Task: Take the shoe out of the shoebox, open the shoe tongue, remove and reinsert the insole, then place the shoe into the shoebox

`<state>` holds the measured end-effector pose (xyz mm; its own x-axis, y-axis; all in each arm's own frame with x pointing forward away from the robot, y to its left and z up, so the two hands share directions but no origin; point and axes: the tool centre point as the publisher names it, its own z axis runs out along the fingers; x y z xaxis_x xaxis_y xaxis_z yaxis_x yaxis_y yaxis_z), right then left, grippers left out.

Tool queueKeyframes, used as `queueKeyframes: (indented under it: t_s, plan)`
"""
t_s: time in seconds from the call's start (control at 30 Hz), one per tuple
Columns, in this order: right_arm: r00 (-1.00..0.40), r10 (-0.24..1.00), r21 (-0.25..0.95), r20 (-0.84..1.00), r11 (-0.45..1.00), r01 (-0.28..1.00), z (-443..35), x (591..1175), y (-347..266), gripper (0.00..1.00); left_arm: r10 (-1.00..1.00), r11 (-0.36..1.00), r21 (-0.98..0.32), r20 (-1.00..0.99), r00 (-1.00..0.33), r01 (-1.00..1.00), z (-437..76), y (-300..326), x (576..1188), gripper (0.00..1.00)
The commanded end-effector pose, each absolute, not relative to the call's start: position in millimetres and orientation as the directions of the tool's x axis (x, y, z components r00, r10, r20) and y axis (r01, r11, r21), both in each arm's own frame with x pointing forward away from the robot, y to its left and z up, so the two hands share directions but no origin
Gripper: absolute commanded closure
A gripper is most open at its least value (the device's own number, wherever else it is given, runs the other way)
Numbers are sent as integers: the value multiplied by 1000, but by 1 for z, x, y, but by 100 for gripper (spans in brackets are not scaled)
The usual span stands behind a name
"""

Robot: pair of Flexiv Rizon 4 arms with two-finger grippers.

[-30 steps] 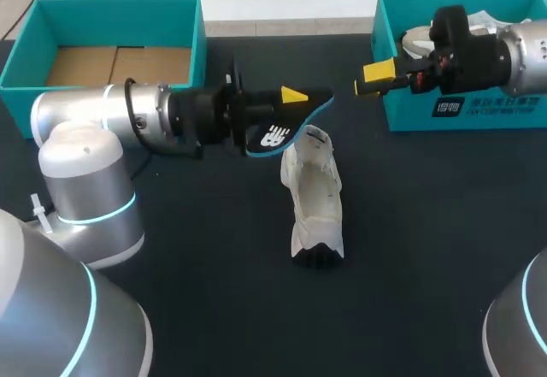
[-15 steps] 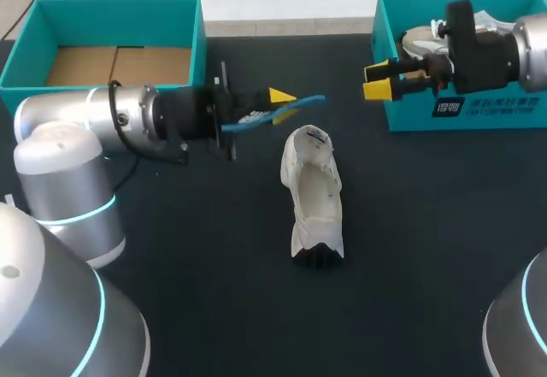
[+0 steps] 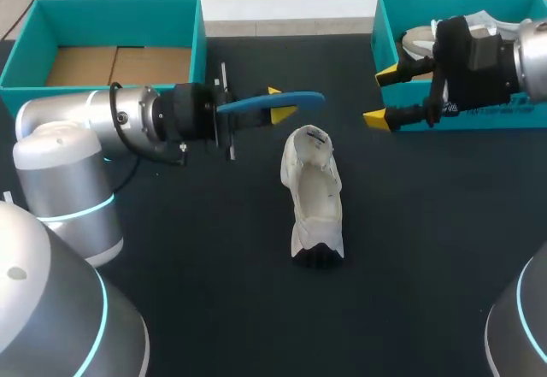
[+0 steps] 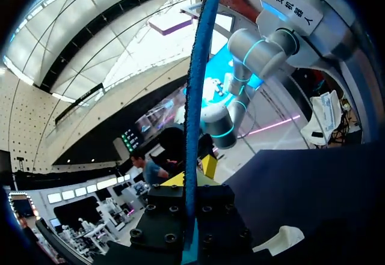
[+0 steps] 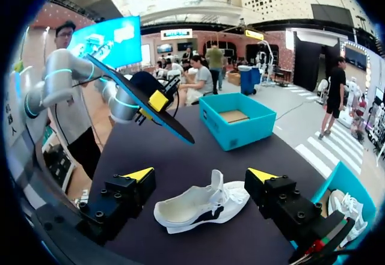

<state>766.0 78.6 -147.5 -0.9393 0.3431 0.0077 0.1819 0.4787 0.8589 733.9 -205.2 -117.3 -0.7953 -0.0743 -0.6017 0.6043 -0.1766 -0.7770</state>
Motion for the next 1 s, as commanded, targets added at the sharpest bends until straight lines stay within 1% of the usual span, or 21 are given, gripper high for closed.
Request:
queueKeyframes:
  t_s: [0.03, 0.9, 1.0]
  plan:
    - [-903, 423, 826, -80, 535, 177, -142, 759, 82, 0, -78, -175, -777, -601, -795, 605, -118, -206, 733, 100]
    - [-903, 423, 826, -80, 535, 177, -142, 759, 82, 0, -78, -175, -777, -601, -795, 605, -118, -206, 733, 100]
    - [-906, 402, 827, -132, 549, 123, -144, 758, 84, 0, -78, -175, -777, -601, -795, 605, -118, -206, 733, 100]
